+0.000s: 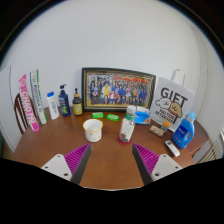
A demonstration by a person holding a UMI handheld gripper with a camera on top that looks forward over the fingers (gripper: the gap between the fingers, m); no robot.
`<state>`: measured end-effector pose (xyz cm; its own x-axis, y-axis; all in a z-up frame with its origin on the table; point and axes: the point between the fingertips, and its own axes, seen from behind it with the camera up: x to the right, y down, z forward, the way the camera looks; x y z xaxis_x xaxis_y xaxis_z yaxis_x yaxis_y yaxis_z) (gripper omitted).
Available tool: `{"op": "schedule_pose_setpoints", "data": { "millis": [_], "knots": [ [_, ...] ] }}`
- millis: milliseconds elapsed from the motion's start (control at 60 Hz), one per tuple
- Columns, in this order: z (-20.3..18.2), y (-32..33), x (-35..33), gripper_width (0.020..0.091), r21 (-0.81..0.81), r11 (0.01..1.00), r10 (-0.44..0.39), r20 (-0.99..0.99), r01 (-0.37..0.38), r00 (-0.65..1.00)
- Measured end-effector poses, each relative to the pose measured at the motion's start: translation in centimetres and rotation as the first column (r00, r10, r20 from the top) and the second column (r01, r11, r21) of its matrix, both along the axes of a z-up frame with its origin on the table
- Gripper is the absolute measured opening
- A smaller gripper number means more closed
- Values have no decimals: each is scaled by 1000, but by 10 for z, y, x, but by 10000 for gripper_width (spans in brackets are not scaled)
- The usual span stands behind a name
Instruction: Pour water
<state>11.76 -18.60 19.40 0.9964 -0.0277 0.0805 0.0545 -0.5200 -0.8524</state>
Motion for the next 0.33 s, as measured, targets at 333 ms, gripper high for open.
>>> {"op": "schedule_pose_setpoints", "data": {
  "millis": [333],
  "knots": [
    [28, -64, -42, 854, 16, 1000, 14, 11, -15, 1000]
  ]
}}
